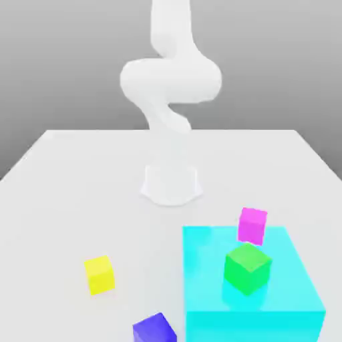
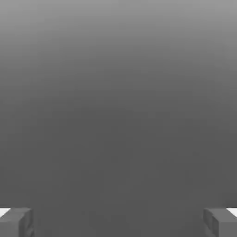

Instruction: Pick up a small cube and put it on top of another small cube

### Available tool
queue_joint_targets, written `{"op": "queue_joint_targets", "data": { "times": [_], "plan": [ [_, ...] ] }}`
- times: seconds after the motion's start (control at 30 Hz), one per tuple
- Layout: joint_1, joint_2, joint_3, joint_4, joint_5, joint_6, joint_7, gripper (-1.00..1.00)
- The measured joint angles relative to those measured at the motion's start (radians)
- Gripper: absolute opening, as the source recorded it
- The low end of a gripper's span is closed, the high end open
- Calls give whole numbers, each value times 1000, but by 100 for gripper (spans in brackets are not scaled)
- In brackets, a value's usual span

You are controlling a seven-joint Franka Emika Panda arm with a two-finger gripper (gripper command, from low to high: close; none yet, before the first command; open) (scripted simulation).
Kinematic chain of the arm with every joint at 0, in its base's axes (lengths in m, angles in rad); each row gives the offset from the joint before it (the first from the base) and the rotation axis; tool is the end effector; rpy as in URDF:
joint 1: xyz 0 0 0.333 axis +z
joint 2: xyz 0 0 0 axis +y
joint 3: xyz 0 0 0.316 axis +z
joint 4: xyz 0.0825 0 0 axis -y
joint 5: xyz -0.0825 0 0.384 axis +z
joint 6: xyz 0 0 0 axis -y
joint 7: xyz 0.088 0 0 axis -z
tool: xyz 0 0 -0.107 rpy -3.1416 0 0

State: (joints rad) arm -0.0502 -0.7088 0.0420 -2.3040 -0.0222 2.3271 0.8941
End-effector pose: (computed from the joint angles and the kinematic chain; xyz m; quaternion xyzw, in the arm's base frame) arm 0.3801 0.0021 0.6786 -0.8421 0.4031 -0.3335 0.1307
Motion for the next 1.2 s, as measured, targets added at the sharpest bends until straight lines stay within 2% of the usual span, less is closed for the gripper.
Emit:
{"op": "queue_joint_targets", "data": {
  "times": [0.3,0.47,0.7,0.93,1.07,1.1,1.2],
  "plan": [
    [-163,332,139,-15,-100,99,356,0],
    [-212,516,176,-22,-165,151,558,0],
    [-231,765,170,-34,-211,229,809,0],
    [-223,991,162,-52,-136,321,974,0],
    [-195,1133,127,-31,-159,424,1022,0],
    [-183,1169,112,-24,-171,452,1032,-100],
    [-183,1169,113,-24,-171,454,1032,-100]
  ]
}}
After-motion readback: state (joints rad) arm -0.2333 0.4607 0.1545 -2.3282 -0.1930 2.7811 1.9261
